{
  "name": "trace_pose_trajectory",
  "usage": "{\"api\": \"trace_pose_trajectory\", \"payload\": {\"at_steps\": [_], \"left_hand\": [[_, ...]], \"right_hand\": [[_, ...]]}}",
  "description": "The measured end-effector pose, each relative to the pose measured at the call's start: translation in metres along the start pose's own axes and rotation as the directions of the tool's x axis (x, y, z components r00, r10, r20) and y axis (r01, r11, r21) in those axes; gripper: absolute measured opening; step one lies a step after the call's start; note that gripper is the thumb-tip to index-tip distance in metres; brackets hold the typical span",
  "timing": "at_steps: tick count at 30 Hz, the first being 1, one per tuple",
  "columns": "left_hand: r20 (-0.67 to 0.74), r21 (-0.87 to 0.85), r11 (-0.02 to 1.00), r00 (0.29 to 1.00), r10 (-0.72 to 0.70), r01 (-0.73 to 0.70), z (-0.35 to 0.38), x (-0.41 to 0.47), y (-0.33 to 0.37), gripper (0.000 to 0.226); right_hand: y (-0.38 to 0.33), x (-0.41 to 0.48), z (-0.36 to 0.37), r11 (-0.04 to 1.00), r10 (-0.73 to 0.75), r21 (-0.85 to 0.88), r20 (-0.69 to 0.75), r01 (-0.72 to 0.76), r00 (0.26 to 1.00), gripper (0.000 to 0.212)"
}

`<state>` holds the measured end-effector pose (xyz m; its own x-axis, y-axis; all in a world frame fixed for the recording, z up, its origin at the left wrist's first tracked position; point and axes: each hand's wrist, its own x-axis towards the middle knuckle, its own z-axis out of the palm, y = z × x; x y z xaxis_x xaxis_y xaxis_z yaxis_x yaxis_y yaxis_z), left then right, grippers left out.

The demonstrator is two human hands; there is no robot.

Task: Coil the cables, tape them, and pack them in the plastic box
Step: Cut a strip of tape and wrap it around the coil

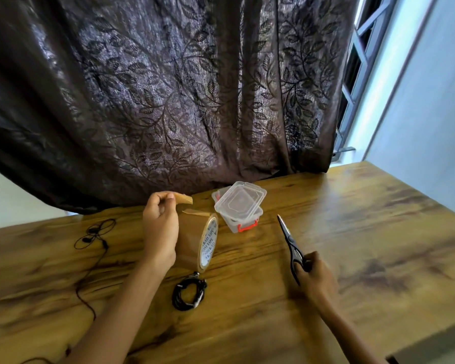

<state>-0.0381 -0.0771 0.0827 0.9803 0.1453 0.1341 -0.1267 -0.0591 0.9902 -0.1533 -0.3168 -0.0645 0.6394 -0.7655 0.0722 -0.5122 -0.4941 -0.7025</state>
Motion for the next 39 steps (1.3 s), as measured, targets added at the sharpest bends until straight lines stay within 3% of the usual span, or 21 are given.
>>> {"api": "trace_pose_trajectory", "payload": {"at_steps": [6, 15, 18, 21, 25, 27, 29, 36, 39], "left_hand": [[0.023, -0.024, 1.0, 1.0, 0.012, -0.012, 0.003, -0.008, 0.0, 0.021], [-0.007, -0.037, 0.999, 1.0, -0.031, 0.031, 0.006, -0.016, 0.005, 0.024], [0.001, -0.047, 0.998, 0.999, -0.032, 0.032, 0.007, -0.017, 0.005, 0.024], [-0.013, -0.054, 0.998, 0.999, -0.044, 0.043, 0.01, -0.02, 0.006, 0.024], [-0.022, -0.061, 0.996, 0.998, -0.065, 0.064, 0.016, -0.023, 0.007, 0.021], [-0.018, -0.064, 0.995, 0.997, -0.073, 0.072, 0.017, -0.024, 0.006, 0.015], [-0.017, -0.059, 0.996, 0.997, -0.075, 0.073, 0.017, -0.026, 0.006, 0.013], [0.023, 0.068, 0.989, 0.991, -0.131, 0.13, 0.008, -0.027, -0.001, 0.018], [0.072, 0.038, 0.974, 0.972, -0.225, 0.222, 0.001, -0.026, -0.004, 0.024]], "right_hand": [[0.013, 0.0, 0.003, 0.988, -0.053, -0.147, -0.018, 0.05, 0.998, 0.018], [0.021, 0.009, 0.012, 0.993, -0.071, -0.099, 0.001, 0.071, 0.997, 0.015], [0.007, 0.004, 0.009, 0.986, -0.149, -0.081, -0.005, 0.148, 0.989, 0.022], [-0.031, -0.012, 0.002, 0.947, -0.287, 0.169, 0.06, 0.273, 0.956, 0.035], [-0.098, -0.044, -0.015, 0.803, -0.44, 0.56, 0.331, 0.202, 0.835, 0.074], [-0.118, -0.052, -0.015, 0.764, -0.498, 0.631, 0.44, 0.138, 0.747, 0.1], [-0.129, -0.056, -0.009, 0.752, -0.529, 0.651, 0.504, 0.102, 0.682, 0.112], [-0.128, -0.047, -0.004, 0.747, -0.489, 0.662, 0.487, 0.058, 0.724, 0.096], [-0.113, -0.029, -0.001, 0.836, -0.39, 0.544, 0.503, 0.067, 0.771, 0.099]]}}
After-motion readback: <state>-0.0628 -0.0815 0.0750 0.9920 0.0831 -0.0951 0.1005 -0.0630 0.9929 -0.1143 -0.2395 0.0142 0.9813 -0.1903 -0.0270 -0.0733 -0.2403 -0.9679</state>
